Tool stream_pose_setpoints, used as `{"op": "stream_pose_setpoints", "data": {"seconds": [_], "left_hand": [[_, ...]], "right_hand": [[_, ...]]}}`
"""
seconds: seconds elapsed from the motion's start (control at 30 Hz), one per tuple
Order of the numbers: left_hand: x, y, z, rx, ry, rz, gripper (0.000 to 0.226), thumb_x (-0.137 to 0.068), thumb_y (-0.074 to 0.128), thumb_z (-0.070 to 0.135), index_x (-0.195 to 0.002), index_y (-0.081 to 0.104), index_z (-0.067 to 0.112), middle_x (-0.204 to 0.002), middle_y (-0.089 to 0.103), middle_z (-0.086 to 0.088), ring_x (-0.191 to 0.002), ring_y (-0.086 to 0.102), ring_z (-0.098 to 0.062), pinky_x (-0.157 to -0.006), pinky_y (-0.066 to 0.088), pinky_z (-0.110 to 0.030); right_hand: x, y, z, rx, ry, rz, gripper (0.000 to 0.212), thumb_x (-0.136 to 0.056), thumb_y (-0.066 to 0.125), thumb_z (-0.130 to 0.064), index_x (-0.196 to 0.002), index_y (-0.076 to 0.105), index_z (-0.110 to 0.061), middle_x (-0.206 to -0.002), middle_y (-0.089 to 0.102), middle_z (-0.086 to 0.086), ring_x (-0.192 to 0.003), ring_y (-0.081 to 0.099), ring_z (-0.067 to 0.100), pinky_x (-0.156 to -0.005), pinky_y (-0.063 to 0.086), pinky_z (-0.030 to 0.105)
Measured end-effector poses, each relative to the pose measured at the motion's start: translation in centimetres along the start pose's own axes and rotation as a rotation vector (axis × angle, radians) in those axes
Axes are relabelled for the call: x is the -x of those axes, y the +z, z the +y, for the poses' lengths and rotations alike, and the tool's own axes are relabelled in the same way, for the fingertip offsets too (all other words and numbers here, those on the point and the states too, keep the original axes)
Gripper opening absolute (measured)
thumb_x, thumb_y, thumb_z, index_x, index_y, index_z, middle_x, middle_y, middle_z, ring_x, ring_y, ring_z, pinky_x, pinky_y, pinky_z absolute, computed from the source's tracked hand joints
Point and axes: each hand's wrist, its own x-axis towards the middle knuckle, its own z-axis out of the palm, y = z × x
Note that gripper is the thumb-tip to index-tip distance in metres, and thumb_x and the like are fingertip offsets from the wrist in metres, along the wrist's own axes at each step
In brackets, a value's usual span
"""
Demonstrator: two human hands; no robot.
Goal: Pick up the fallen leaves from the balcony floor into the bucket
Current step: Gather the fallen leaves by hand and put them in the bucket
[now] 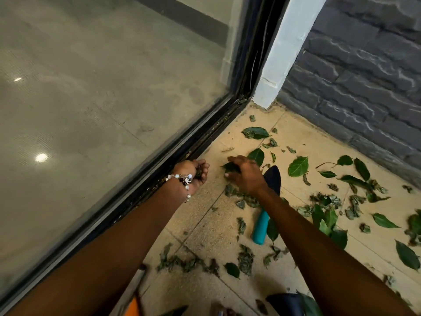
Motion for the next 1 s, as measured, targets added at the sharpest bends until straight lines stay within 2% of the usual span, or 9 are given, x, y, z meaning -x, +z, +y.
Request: {"op": "stream_pose_setpoints", "data": {"seconds": [0.1, 0.3, 0.4, 0.47, 0.53, 0.67, 0.77, 0.87, 1.0], "left_hand": [[-0.5, -0.2, -0.4, -0.001, 0.011, 0.005, 0.025, -0.100, 0.042, 0.007, -0.080, 0.058, 0.006, -0.059, 0.059, -0.003, -0.046, 0.048, -0.009, -0.038, 0.036, -0.014], [-1.4, 0.2, -1.3, -0.070, 0.040, 0.012, 0.031, -0.102, 0.044, 0.020, -0.080, 0.060, 0.007, -0.069, 0.056, -0.003, -0.038, 0.048, -0.004, -0.039, 0.037, -0.014], [-1.9, 0.4, -1.7, -0.101, 0.021, 0.045, 0.041, -0.102, 0.043, 0.034, -0.080, 0.062, 0.005, -0.066, 0.058, -0.003, -0.038, 0.049, -0.006, -0.040, 0.038, -0.015], [-2.1, 0.7, -2.1, -0.116, 0.004, 0.048, 0.049, -0.101, 0.041, 0.043, -0.082, 0.064, 0.004, -0.068, 0.059, -0.005, -0.045, 0.049, -0.009, -0.041, 0.039, -0.016], [-2.2, 1.1, -2.4, -0.117, -0.016, 0.047, 0.058, -0.100, 0.037, 0.052, -0.084, 0.064, 0.003, -0.071, 0.059, -0.007, -0.052, 0.048, -0.012, -0.041, 0.039, -0.016], [-2.2, 2.8, -3.4, -0.060, -0.049, 0.016, 0.061, -0.094, 0.038, 0.065, -0.102, 0.063, 0.010, -0.084, 0.062, -0.008, -0.066, 0.054, -0.017, -0.050, 0.043, -0.020], [-1.7, 3.7, -3.5, -0.014, -0.105, -0.084, 0.061, -0.091, 0.036, 0.069, -0.085, 0.063, 0.015, -0.070, 0.065, -0.006, -0.070, 0.057, -0.018, -0.061, 0.041, -0.025], [-1.8, 3.7, -3.6, -0.060, -0.153, -0.110, 0.058, -0.095, 0.039, 0.061, -0.094, 0.064, 0.008, -0.087, 0.067, -0.014, -0.081, 0.062, -0.027, -0.066, 0.050, -0.035], [-2.3, 3.3, -3.6, -0.068, -0.047, 0.000, 0.036, -0.101, 0.048, 0.032, -0.117, 0.056, 0.001, -0.087, 0.064, -0.015, -0.059, 0.065, -0.024, -0.048, 0.053, -0.034]], "right_hand": [[-0.3, 2.6, -0.6, 0.263, -0.022, -0.096, 0.051, -0.098, 0.050, -0.033, -0.147, 0.037, -0.032, -0.158, 0.021, 0.015, -0.142, 0.020, 0.043, -0.115, 0.028, 0.050], [0.5, 2.8, 0.4, 0.310, -0.071, 0.008, 0.033, -0.096, 0.050, -0.006, -0.125, 0.063, -0.012, -0.124, 0.059, 0.008, -0.106, 0.060, 0.020, -0.091, 0.051, 0.030], [0.9, 0.7, 0.2, -0.011, -0.031, 0.095, 0.026, -0.091, 0.058, -0.002, -0.112, 0.071, -0.010, -0.110, 0.069, 0.006, -0.094, 0.065, 0.014, -0.086, 0.053, 0.026], [1.2, -0.5, -0.6, -0.486, 0.127, 0.255, 0.019, -0.087, 0.065, 0.000, -0.101, 0.074, -0.009, -0.100, 0.073, 0.007, -0.081, 0.067, 0.008, -0.075, 0.057, 0.025], [1.5, -1.3, -2.5, -1.022, 0.272, 0.265, 0.020, -0.083, 0.067, 0.005, -0.094, 0.073, -0.011, -0.093, 0.074, 0.006, -0.073, 0.068, 0.010, -0.063, 0.057, 0.023], [2.2, -1.7, -5.0, -1.234, 0.239, 0.188, 0.022, -0.079, 0.069, 0.009, -0.095, 0.072, -0.006, -0.079, 0.073, -0.003, -0.069, 0.067, 0.005, -0.060, 0.055, 0.021], [2.5, -0.6, -4.9, -1.052, 0.183, 0.270, 0.022, -0.078, 0.072, 0.008, -0.093, 0.073, -0.007, -0.084, 0.073, -0.001, -0.076, 0.067, 0.006, -0.075, 0.057, 0.023], [2.8, 0.8, -3.8, -0.587, 0.017, 0.318, 0.019, -0.079, 0.070, 0.003, -0.092, 0.077, -0.010, -0.089, 0.073, 0.001, -0.082, 0.068, 0.014, -0.081, 0.057, 0.032], [2.5, 0.3, -2.6, -0.331, -0.245, 0.194, 0.015, -0.080, 0.074, -0.010, -0.093, 0.078, -0.013, -0.095, 0.062, 0.003, -0.093, 0.054, 0.019, -0.084, 0.041, 0.031]]}}
